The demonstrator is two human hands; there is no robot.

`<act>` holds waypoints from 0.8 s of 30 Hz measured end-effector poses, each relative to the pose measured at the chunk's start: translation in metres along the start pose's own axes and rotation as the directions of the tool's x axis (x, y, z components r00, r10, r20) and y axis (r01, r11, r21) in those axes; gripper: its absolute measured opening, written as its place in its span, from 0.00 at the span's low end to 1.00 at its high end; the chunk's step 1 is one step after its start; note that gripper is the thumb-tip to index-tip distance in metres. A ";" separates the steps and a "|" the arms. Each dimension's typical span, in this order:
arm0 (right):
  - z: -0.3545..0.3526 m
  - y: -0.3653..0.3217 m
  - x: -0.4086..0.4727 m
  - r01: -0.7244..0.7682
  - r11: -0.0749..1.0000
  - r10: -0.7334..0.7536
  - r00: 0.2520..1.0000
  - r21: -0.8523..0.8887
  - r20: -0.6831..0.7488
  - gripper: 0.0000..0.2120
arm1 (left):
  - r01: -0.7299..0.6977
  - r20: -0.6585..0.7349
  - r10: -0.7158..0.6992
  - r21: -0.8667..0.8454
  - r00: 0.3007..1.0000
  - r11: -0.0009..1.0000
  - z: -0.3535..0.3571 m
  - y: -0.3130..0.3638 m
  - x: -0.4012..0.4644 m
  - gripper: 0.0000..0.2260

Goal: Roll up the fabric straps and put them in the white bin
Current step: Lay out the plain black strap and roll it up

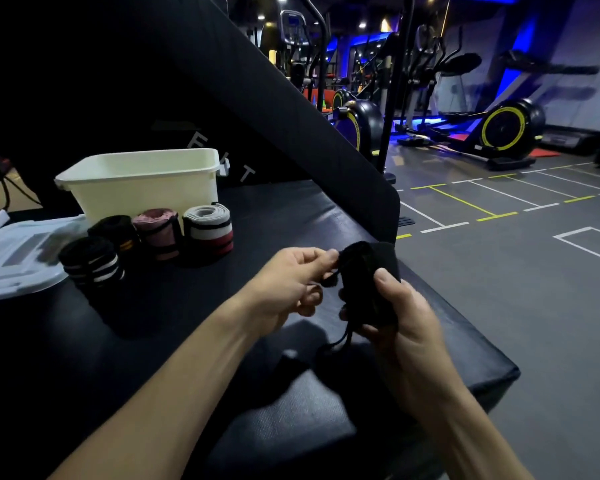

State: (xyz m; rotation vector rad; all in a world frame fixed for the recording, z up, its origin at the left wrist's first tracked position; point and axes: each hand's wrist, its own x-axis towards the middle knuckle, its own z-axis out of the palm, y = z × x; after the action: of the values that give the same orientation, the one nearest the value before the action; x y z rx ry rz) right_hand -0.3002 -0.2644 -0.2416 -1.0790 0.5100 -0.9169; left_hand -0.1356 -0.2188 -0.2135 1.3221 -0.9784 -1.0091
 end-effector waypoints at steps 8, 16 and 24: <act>-0.009 -0.003 0.000 -0.300 0.914 0.180 0.903 0.273 0.390 0.29 | -0.062 0.009 0.061 0.118 0.998 0.991 0.017 -0.011 -0.001 0.14; -0.021 0.004 0.005 0.177 0.957 -0.196 0.978 -0.231 -0.065 0.28 | -0.276 -0.209 0.297 0.127 0.932 0.953 0.023 -0.013 0.003 0.07; -0.017 0.015 -0.001 0.388 0.727 -0.479 0.878 -0.567 -0.013 0.13 | -0.398 -0.328 0.528 0.389 0.783 0.831 0.025 -0.019 0.003 0.11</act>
State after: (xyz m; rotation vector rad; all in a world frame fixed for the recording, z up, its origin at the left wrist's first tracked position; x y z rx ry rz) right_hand -0.3075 -0.2696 -0.2621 -1.7139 0.6945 -1.3263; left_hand -0.1592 -0.2292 -0.2324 1.3679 -1.0709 -0.1694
